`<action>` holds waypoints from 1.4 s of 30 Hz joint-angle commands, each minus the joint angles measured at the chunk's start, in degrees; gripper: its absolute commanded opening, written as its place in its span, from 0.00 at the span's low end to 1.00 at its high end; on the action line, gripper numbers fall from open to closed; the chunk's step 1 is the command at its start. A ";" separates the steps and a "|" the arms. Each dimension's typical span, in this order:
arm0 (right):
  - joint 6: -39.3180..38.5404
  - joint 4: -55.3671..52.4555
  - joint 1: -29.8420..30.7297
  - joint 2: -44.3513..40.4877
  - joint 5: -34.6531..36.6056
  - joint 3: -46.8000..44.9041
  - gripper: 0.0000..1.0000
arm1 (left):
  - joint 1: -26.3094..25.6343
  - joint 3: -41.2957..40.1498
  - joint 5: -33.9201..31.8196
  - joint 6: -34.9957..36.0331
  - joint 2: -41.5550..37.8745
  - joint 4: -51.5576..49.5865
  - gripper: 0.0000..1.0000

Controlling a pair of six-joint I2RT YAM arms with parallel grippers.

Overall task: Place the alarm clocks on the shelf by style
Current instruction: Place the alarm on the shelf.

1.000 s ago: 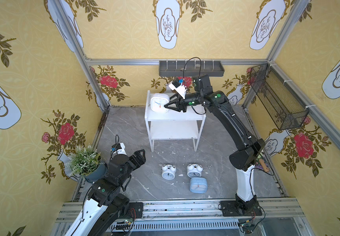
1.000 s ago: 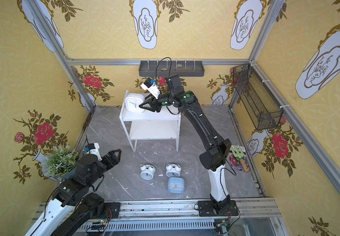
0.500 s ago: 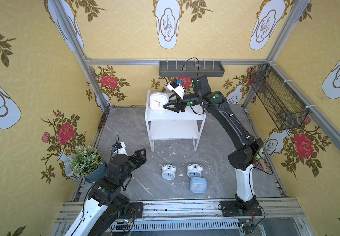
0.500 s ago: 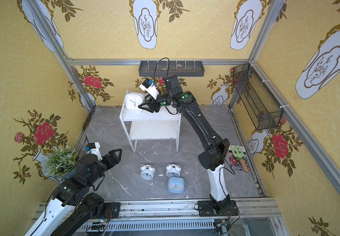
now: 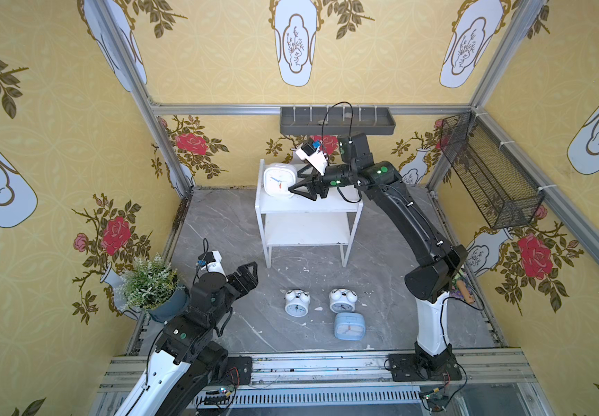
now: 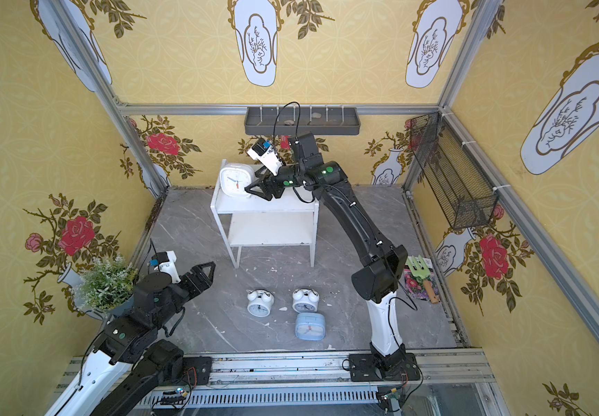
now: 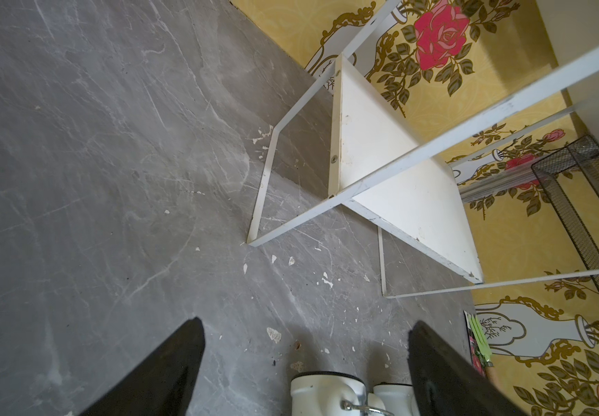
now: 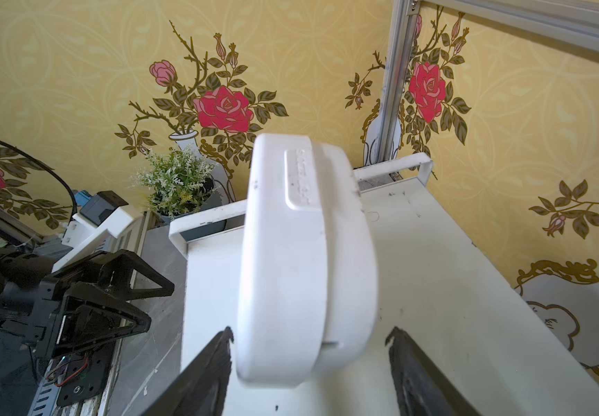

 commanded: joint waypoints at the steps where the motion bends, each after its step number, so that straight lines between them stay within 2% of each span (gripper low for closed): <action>1: -0.72 2.63 -0.05 -0.72 1.35 -0.34 0.71 | 0.08 -0.47 0.18 0.06 -0.18 1.72 0.92; 23: 0.41 6.07 -0.50 -5.11 7.08 -5.98 0.73 | 0.08 0.36 0.60 -0.47 -0.18 1.49 0.92; 31: 0.55 6.23 -0.32 -6.99 6.40 -7.82 0.73 | 0.06 0.98 0.66 0.04 -0.53 1.03 0.92; 34: 0.05 6.57 1.56 -11.36 7.32 -13.28 0.73 | 0.01 1.11 1.05 0.39 -0.27 1.19 0.92; 37: 0.09 7.71 5.42 -19.49 11.40 -23.38 0.73 | 0.08 1.61 2.90 1.84 0.28 1.45 0.91; 40: 5.14 7.62 8.60 -30.51 13.35 -36.76 0.73 | -0.16 2.04 6.70 4.59 1.39 2.71 0.88; 42: 9.23 7.54 12.00 -39.06 17.34 -48.39 0.73 | -1.12 2.00 9.05 6.08 2.36 3.90 0.86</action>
